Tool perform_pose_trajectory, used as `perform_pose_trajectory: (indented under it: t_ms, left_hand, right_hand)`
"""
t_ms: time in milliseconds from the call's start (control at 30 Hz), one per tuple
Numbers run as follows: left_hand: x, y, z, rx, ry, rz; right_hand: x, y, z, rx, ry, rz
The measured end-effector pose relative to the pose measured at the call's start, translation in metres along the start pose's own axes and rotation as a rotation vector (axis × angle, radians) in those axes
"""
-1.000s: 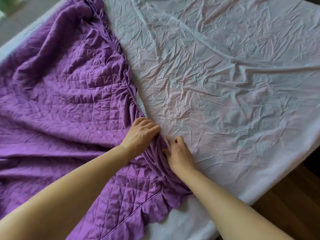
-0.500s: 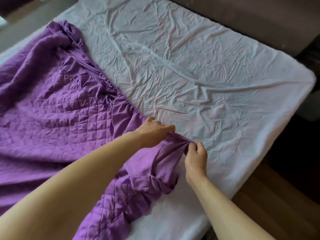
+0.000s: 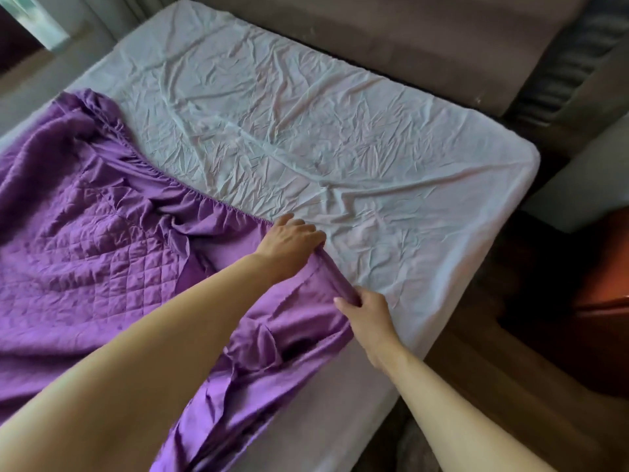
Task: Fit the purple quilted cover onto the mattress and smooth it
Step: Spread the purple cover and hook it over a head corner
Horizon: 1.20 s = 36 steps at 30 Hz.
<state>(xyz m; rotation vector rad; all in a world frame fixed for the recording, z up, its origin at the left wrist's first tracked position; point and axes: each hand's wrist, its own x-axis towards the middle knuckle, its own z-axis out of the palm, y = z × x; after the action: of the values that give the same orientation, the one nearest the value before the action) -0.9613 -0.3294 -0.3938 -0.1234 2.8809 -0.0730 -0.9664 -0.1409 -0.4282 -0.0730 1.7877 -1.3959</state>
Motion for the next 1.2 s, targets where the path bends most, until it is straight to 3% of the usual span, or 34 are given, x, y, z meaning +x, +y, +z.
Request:
perform_pose_trajectory:
  t_ms: [200, 400, 533, 667, 800, 1033, 1200]
  left_hand:
    - [0.044, 0.042, -0.029, -0.032, -0.026, 0.051]
    - [0.087, 0.061, -0.036, -0.114, -0.046, 0.101]
    - [0.110, 0.063, -0.041, -0.308, -0.190, 0.058]
    - [0.137, 0.078, -0.046, -0.343, -0.263, 0.143]
    - [0.161, 0.088, -0.055, -0.250, -0.206, 0.241]
    - [0.202, 0.103, -0.054, -0.047, -0.022, 0.186]
    - [0.233, 0.112, -0.054, -0.110, 0.081, 0.343]
  right_hand:
    - [0.011, -0.011, -0.069, 0.206, 0.083, 0.084]
    - [0.034, -0.016, -0.094, 0.471, 0.194, 0.209]
    - [0.047, -0.024, -0.117, 0.430, 0.293, 0.183]
    - [0.061, -0.030, -0.145, 0.350, 0.400, 0.135]
    - [0.071, -0.033, -0.168, 0.306, 0.435, 0.107]
    - [0.085, -0.030, -0.190, 0.204, 0.442, 0.043]
    - [0.107, -0.030, -0.219, 0.232, 0.489, 0.034]
